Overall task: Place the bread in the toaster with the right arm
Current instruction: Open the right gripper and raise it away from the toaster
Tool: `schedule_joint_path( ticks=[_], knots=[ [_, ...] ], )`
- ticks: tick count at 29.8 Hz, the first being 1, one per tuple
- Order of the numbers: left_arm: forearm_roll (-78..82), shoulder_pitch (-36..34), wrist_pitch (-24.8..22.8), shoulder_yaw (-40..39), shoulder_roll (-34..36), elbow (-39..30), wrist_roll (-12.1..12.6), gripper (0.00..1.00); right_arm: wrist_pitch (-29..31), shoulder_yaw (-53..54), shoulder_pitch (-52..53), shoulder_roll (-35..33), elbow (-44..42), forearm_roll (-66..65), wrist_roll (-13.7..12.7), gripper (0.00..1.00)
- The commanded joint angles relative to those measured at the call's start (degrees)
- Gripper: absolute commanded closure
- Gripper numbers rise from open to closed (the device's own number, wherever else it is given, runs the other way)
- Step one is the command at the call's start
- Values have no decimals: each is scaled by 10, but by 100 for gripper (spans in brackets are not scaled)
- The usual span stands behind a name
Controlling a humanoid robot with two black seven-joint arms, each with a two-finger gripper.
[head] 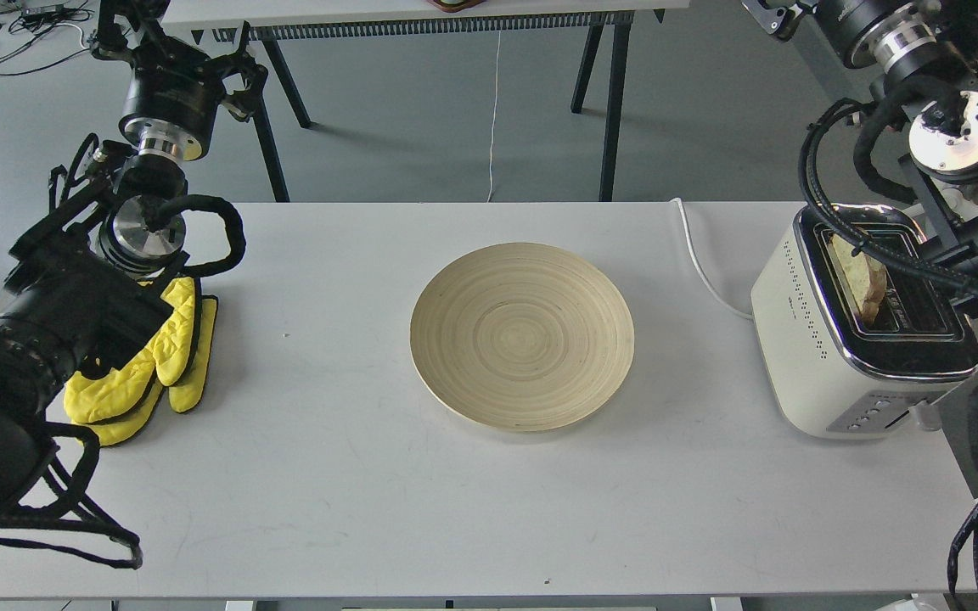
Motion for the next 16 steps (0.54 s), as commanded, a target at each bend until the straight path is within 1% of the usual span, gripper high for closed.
schedule_joint_path(
  ticks=[1, 3, 5, 12, 16],
  knots=[
    [0, -5, 0, 3, 1, 14, 1, 0, 35, 16, -12, 3, -35, 17, 0, 1],
    [0, -11, 0, 4, -5, 49, 3, 0, 55, 16, -13, 5, -47, 17, 0, 1],
    [0, -18, 0, 4, -13, 66, 3, 0, 75, 18, -13, 11, -53, 17, 0, 1],
    [-1, -22, 0, 5, -14, 68, 6, 0, 75, 32, -11, 38, -80, 32, 1, 1],
    [-1, -21, 0, 4, -17, 68, 2, 0, 75, 24, -9, 38, -75, 32, 22, 1]
  ],
)
